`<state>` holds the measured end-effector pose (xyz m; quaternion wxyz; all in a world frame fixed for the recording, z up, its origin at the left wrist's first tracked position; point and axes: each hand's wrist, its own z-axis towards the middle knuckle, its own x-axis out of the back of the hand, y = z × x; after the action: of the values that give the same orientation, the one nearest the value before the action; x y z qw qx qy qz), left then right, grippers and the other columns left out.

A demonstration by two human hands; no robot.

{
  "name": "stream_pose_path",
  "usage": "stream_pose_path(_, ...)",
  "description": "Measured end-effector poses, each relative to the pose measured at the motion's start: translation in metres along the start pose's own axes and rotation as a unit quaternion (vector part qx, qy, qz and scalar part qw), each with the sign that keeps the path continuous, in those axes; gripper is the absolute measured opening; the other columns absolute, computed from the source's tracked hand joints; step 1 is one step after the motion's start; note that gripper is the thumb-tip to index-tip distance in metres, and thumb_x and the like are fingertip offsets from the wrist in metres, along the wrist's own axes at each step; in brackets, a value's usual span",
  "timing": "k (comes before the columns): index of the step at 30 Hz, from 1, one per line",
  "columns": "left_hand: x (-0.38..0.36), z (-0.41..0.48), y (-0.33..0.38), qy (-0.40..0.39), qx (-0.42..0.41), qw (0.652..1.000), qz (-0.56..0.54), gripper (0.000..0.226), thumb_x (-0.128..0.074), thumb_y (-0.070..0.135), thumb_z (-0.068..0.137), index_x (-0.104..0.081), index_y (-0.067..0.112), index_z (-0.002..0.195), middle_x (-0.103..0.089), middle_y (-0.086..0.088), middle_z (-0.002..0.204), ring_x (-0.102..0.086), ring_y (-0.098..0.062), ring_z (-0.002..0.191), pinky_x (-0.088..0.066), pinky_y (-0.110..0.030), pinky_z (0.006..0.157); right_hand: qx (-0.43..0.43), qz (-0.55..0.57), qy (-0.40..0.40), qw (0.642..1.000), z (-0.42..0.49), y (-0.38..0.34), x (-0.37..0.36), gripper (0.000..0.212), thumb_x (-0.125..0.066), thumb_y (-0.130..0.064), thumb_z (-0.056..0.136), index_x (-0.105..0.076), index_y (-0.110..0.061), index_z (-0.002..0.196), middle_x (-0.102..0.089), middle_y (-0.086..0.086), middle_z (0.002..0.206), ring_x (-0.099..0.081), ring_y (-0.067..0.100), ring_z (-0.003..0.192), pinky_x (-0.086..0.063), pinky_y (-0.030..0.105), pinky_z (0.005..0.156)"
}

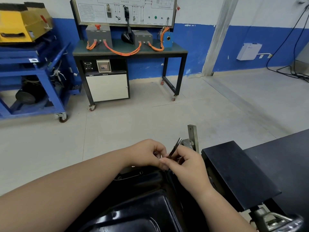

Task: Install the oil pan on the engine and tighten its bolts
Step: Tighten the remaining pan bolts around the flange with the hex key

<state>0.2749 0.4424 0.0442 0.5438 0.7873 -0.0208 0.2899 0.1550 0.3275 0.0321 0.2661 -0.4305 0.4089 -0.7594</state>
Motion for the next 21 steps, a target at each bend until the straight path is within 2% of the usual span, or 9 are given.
stream_pose_path(3, 0.0002, 0.0009, -0.0002, -0.002, -0.002, 1.0, -0.005, 0.035, -0.076, 0.009, 0.074, -0.058, 0.031, 0.054, -0.046, 0.005, 0.059, -0.041, -0.009, 0.059, -0.032, -0.02, 0.057, 0.015, -0.012, -0.047, 0.999, -0.0008, -0.0014, 0.0023, 0.012, -0.072, -0.021, 0.077, -0.063, -0.029, 0.072, -0.068, -0.011, 0.082, -0.06, 0.004, 0.082, -0.046, 0.019, 0.073)
stream_pose_path(5, 0.0007, 0.0011, 0.0002, 0.002, 0.002, 1.0, -0.005, 0.039, -0.076, 0.009, 0.074, -0.059, 0.033, 0.05, -0.046, 0.009, 0.056, -0.041, -0.004, 0.055, -0.032, -0.017, 0.055, 0.037, -0.021, -0.078, 0.996, -0.0028, -0.0024, 0.0056, 0.021, -0.061, -0.02, 0.082, -0.063, -0.041, 0.08, -0.068, -0.022, 0.098, -0.059, 0.0, 0.098, -0.043, 0.015, 0.084)
stream_pose_path(6, 0.001, 0.0009, -0.0001, 0.0, 0.004, 1.0, -0.008, 0.039, -0.076, 0.008, 0.074, -0.059, 0.032, 0.049, -0.047, 0.013, 0.053, -0.041, -0.002, 0.054, -0.032, -0.015, 0.054, 0.04, -0.019, -0.084, 0.996, -0.0035, -0.0029, 0.007, 0.027, -0.06, -0.017, 0.083, -0.064, -0.044, 0.081, -0.068, -0.023, 0.099, -0.059, 0.0, 0.101, -0.044, 0.016, 0.086)
stream_pose_path(8, 0.0019, 0.0006, -0.0006, -0.004, 0.002, 1.0, -0.004, 0.038, -0.075, 0.008, 0.075, -0.058, 0.029, 0.05, -0.046, 0.015, 0.048, -0.04, 0.002, 0.051, -0.032, -0.012, 0.053, 0.026, 0.004, -0.077, 0.997, -0.0038, -0.0027, 0.0083, 0.034, -0.064, -0.009, 0.084, -0.07, -0.043, 0.082, -0.07, -0.019, 0.092, -0.063, 0.003, 0.097, -0.047, 0.019, 0.086)
stream_pose_path(10, 0.0026, -0.0001, -0.0005, -0.001, 0.003, 1.0, 0.01, 0.03, -0.076, 0.012, 0.075, -0.06, 0.029, 0.057, -0.044, 0.013, 0.05, -0.039, -0.002, 0.052, -0.031, -0.015, 0.053, 0.009, 0.005, -0.048, 0.999, -0.0026, -0.0012, 0.0074, 0.032, -0.071, -0.008, 0.079, -0.072, -0.04, 0.081, -0.07, -0.021, 0.085, -0.064, 0.002, 0.09, -0.048, 0.02, 0.083)
stream_pose_path(13, 0.0019, -0.0014, 0.0004, 0.003, 0.0, 1.0, 0.011, 0.024, -0.077, 0.015, 0.074, -0.062, 0.029, 0.063, -0.045, 0.01, 0.054, -0.039, -0.004, 0.054, -0.031, -0.016, 0.053, -0.023, 0.009, 0.001, 1.0, -0.0004, 0.0001, 0.0027, 0.008, -0.08, -0.017, 0.068, -0.074, -0.023, 0.071, -0.069, -0.011, 0.075, -0.064, 0.006, 0.08, -0.051, 0.032, 0.079)
stream_pose_path(16, -0.0008, -0.0014, 0.0024, 0.001, -0.004, 1.0, 0.01, 0.026, -0.077, 0.014, 0.074, -0.061, 0.029, 0.061, -0.049, 0.008, 0.058, -0.041, -0.004, 0.056, -0.033, -0.016, 0.056, -0.022, -0.001, 0.015, 1.0, -0.0002, -0.001, -0.0006, 0.019, -0.083, -0.023, 0.064, -0.066, -0.014, 0.063, -0.062, -0.001, 0.067, -0.058, 0.016, 0.073, -0.049, 0.038, 0.07)
stream_pose_path(19, 0.0005, -0.0011, 0.0027, 0.004, 0.003, 1.0, 0.01, 0.033, -0.075, 0.013, 0.076, -0.059, 0.029, 0.052, -0.043, 0.012, 0.049, -0.036, -0.002, 0.05, -0.03, -0.016, 0.051, -0.002, 0.011, -0.023, 1.0, -0.0017, -0.0025, 0.0015, 0.011, -0.077, -0.023, 0.071, -0.067, -0.027, 0.071, -0.065, -0.008, 0.078, -0.059, 0.009, 0.082, -0.048, 0.027, 0.075)
stream_pose_path(21, 0.0026, -0.001, 0.0018, 0.014, 0.006, 1.0, 0.006, 0.036, -0.076, 0.012, 0.075, -0.059, 0.03, 0.049, -0.041, 0.01, 0.049, -0.034, -0.003, 0.048, -0.027, -0.017, 0.049, 0.026, 0.016, -0.055, 0.998, -0.0031, -0.0044, 0.0053, 0.021, -0.067, -0.023, 0.076, -0.067, -0.042, 0.083, -0.067, -0.021, 0.093, -0.06, 0.003, 0.097, -0.045, 0.017, 0.086)
